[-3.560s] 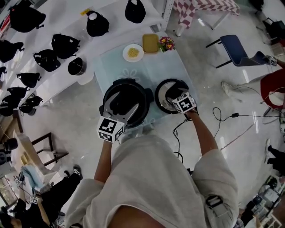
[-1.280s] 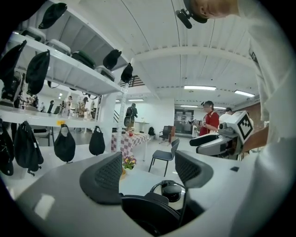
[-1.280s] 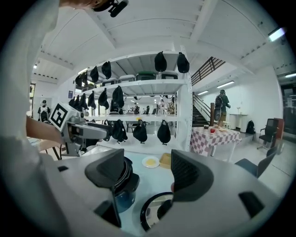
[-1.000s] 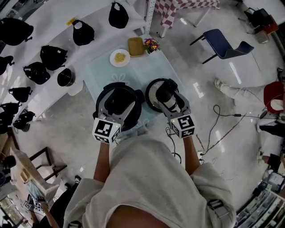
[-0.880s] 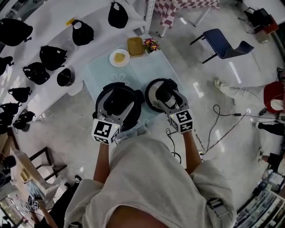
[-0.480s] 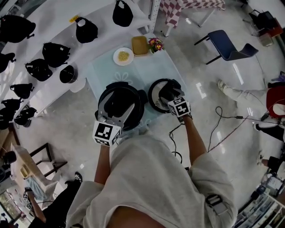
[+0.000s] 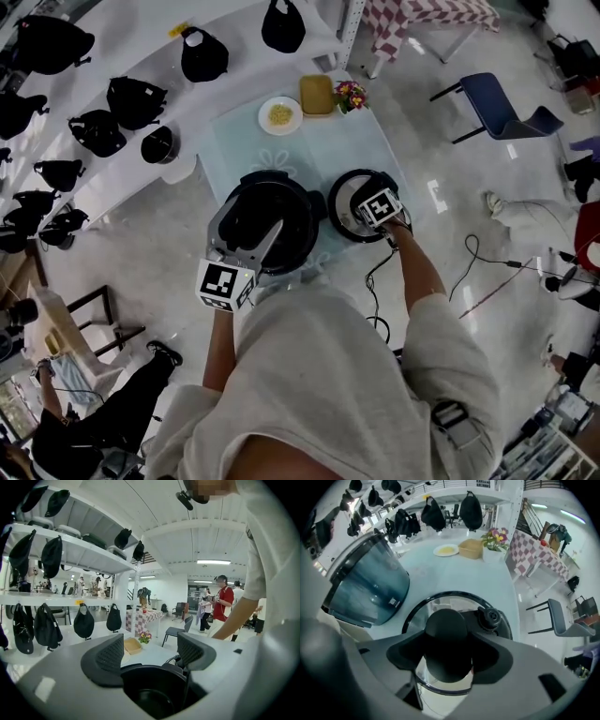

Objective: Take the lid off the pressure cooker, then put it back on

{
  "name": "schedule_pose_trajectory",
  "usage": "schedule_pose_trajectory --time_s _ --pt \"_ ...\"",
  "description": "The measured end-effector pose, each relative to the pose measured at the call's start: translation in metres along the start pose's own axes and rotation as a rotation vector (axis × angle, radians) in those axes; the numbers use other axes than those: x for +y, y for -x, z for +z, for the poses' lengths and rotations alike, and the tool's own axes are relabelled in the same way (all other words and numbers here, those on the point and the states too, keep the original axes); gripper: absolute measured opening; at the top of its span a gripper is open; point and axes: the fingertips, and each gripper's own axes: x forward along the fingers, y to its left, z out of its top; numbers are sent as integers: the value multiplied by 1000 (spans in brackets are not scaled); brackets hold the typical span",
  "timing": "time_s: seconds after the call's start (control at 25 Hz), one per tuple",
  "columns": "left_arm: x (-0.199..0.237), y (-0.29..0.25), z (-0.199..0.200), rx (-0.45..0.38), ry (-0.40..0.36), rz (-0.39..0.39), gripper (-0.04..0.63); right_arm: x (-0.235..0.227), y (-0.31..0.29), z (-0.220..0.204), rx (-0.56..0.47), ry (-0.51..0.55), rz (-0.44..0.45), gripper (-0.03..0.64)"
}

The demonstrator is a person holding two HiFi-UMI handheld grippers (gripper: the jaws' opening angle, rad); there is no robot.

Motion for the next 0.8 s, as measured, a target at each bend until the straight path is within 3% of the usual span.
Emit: schedule_pose_trajectory --time_s 0.24,0.8 --pt "12 8 -1 6 7 43 339 4 -12 0 82 25 45 293" --pt "12 6 -7 18 17 35 339 8 -10 3 91 17 54 273"
